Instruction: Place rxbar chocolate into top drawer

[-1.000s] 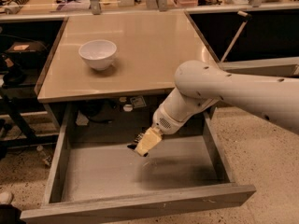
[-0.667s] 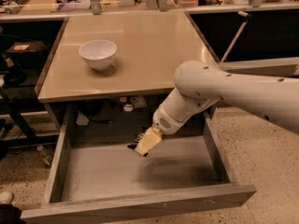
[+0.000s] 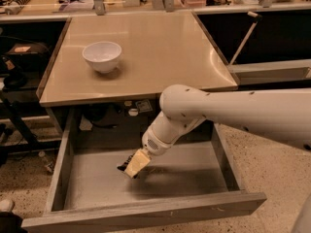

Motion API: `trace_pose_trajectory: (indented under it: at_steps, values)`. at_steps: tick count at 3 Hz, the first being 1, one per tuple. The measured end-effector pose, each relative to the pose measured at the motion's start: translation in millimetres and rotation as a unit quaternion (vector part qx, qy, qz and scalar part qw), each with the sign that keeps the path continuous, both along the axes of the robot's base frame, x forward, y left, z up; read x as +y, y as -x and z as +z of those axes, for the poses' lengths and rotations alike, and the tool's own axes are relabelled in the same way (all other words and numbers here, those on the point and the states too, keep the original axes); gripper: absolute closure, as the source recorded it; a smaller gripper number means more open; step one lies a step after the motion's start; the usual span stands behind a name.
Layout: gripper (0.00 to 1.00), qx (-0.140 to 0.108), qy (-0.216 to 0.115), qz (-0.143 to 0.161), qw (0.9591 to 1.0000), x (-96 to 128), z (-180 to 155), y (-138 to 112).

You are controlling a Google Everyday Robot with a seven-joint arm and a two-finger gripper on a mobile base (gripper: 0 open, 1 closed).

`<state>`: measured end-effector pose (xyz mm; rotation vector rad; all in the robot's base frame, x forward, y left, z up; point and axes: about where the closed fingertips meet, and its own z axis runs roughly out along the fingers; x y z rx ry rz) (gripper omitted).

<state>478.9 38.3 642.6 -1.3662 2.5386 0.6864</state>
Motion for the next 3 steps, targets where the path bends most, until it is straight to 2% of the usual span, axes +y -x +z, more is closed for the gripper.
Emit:
trace_pose_trajectory:
  at_steps: [1,3]
  values:
    - [1.00,0.000,0.000,0.000,1.0000,0.0,0.0,0.0]
    - [0.59,0.000,0.000,0.000,1.0000,0.0,0.0,0.0]
